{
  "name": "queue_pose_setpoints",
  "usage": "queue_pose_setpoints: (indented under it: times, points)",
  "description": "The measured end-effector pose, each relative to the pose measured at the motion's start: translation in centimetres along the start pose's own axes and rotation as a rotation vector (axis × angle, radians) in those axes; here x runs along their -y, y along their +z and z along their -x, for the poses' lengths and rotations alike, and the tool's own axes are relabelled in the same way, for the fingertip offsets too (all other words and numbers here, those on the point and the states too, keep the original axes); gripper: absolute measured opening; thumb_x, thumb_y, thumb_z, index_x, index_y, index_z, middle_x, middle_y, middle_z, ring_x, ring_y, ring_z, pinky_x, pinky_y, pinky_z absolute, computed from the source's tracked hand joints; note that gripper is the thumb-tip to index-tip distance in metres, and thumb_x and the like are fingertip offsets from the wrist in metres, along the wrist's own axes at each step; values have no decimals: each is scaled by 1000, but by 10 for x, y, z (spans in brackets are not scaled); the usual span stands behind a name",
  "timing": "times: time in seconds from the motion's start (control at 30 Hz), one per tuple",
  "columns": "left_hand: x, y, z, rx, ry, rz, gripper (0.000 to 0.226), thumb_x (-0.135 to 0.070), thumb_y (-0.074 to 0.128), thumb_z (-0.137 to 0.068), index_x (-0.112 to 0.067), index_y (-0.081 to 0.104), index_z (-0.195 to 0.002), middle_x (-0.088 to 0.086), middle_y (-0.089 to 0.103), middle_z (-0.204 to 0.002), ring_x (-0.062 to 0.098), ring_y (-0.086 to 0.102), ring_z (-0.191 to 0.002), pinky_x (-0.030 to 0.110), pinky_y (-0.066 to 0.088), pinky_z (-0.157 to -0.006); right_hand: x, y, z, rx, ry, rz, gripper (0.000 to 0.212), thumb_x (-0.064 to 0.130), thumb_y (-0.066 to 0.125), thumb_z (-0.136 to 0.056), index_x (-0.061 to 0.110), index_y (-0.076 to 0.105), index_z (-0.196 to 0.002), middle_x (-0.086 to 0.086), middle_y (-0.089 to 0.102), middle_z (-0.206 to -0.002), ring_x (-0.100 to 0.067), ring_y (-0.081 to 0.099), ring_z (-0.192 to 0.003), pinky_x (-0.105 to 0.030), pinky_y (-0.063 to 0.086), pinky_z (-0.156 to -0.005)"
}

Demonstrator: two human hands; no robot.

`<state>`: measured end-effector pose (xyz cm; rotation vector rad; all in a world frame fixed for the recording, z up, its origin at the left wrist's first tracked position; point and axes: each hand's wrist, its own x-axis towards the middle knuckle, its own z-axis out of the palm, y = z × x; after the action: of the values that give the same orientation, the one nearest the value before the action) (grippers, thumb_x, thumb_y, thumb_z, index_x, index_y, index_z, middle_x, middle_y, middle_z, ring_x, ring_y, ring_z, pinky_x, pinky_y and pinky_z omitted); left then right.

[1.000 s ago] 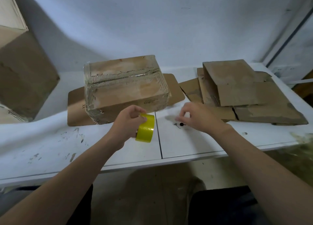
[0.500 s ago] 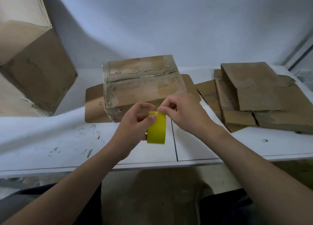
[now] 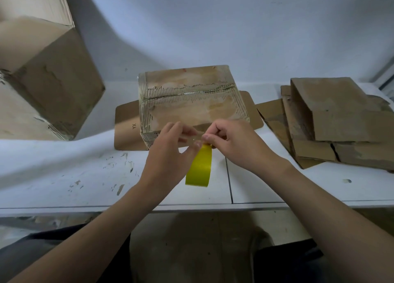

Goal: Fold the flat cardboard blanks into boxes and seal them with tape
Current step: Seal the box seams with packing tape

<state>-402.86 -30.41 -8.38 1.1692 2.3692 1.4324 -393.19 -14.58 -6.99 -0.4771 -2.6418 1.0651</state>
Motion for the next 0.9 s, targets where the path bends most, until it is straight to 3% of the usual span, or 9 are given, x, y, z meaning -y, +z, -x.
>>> queue_pose_setpoints:
  times: [0.23,0.4,0.43,0.5,0.53,0.63,0.7,0.8,0.9]
  points:
    - [4,0,-3,1,-15,-75,6,-23,71,-92,-27,76,-91,-19,62,-92,-8,58,-91,4,41,-71,6,-4,2,59,-28,73,15,36,62,-98,25,71,-96,12,71,-85,-8,67,-80,-45,57,-75]
    - [1,4,-3,4,-48,-84,12,-25,70,-94,-32,67,-85,-18,62,-89,-2,61,-84,10,42,-69,5,-7,3,62,-9,89,16,36,63,-98,30,73,-108,16,74,-91,-3,69,-75,-42,60,-76]
    - [1,4,-4,6,-65,-82,13,-26,69,-95,-32,66,-84,-17,62,-88,-1,61,-83,14,43,-70,6,-6,4,60,4,38,23,35,65,-97,29,70,-119,14,75,-88,-5,70,-68,-42,60,-75]
    - [0,4,-5,23,-143,-45,14,-26,67,-95,-32,66,-83,-17,64,-86,2,61,-83,19,45,-70,7,-7,6,62,56,-79,58,35,70,-94,32,45,-147,10,76,-81,-10,71,-60,-40,61,-73]
    - [0,4,-5,41,-203,11,15,-25,66,-96,-30,68,-83,-15,67,-84,3,61,-82,21,46,-71,7,-9,6,37,62,-126,66,34,72,-92,35,37,-149,11,75,-81,-12,71,-60,-40,61,-72]
    - [1,2,-8,93,-406,304,18,-23,64,-99,-22,74,-84,-6,72,-85,13,66,-86,30,57,-74,0,-14,5,-126,-73,-74,30,35,76,-88,33,57,-110,15,71,-89,-12,69,-68,-45,60,-69]
    - [1,2,-9,120,-470,410,18,-22,62,-100,-17,75,-88,4,72,-93,19,67,-95,34,62,-75,-1,-12,6,-124,-184,53,16,45,73,-87,31,67,-94,17,64,-95,-10,65,-75,-40,58,-66]
    - [1,4,-8,134,-434,397,16,-23,63,-99,-18,75,-90,4,72,-93,19,67,-95,38,63,-77,-5,-6,6,-75,-174,147,29,60,63,-84,38,76,-99,20,57,-102,-10,62,-80,-39,57,-67]
    - [0,5,-5,126,-345,328,14,-21,63,-99,-23,73,-89,-3,70,-88,15,66,-90,32,63,-73,-9,-6,5,-55,-144,132,26,53,68,-85,38,77,-103,19,58,-100,-9,59,-79,-41,56,-68]
